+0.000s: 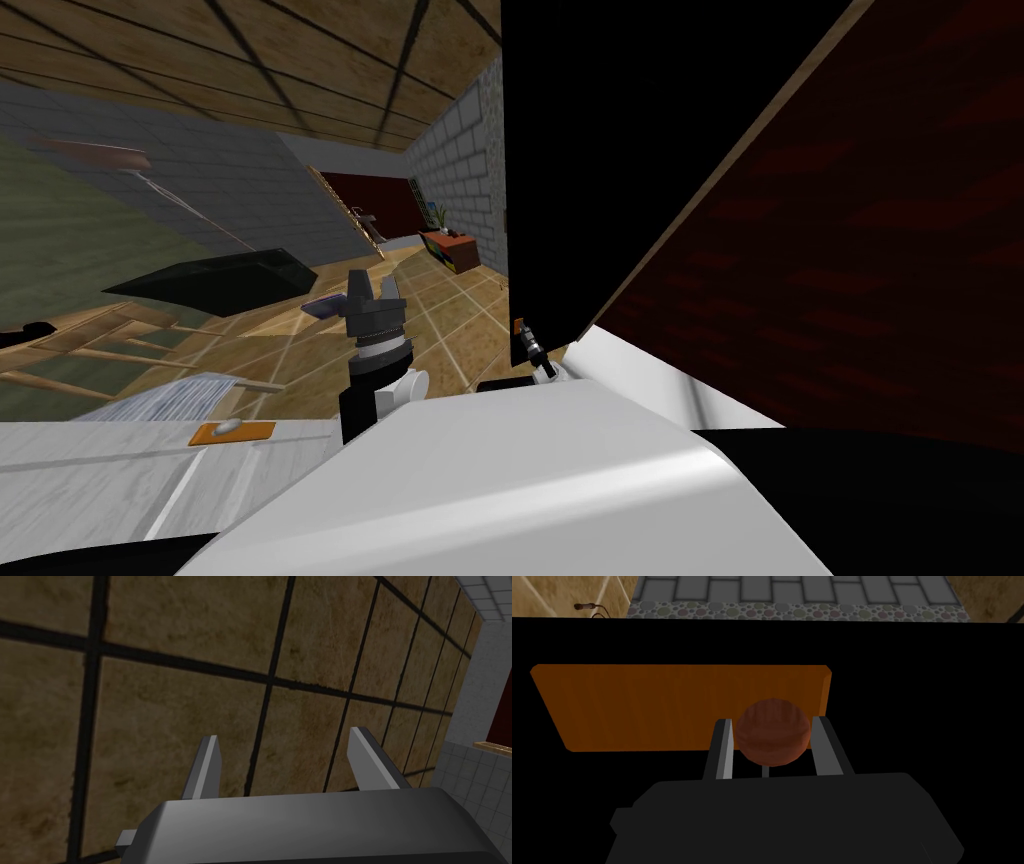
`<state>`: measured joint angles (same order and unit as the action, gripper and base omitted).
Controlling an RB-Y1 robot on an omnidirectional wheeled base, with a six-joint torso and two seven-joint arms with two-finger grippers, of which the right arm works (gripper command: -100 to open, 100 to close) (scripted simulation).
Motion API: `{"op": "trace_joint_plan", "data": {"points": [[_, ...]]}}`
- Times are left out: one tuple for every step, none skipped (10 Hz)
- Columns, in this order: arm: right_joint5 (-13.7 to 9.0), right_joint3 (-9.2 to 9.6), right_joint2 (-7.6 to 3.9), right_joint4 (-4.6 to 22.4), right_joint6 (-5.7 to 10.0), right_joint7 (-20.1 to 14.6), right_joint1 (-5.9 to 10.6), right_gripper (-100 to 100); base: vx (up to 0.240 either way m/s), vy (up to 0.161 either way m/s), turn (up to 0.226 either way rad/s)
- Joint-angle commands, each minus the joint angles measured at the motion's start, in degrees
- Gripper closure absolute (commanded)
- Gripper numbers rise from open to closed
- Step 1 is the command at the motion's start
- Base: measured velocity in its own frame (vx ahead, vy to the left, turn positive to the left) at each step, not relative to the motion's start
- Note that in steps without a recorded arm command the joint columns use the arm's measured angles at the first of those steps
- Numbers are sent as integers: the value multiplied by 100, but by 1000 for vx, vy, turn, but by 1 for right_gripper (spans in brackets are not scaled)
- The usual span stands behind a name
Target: Push the door open
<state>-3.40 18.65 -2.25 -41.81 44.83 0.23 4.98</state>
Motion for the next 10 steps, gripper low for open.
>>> {"op": "trace_joint_plan", "data": {"points": [[-2,-2,-3,0,5,-3,-6,100,-10,-3,-2],[-2,-2,-3,0,5,-3,-6,100,-7,-1,-3],[-2,-2,-3,0,5,-3,-6,100,0,0,0],[-35,-77,-47,21,-9,18,-7,100,101,34,-17],[-44,-95,-57,23,-9,23,-6,100,170,83,-44],[-66,-146,-80,30,-10,35,-1,100,174,99,-35],[-90,-199,-103,36,-11,48,4,100,173,98,-44],[-119,-263,-127,44,-12,64,10,100,196,88,-43],[-150,-331,-150,52,-12,80,16,100,209,93,-48],[-183,-405,-172,62,-14,98,23,100,198,106,-66]]}}
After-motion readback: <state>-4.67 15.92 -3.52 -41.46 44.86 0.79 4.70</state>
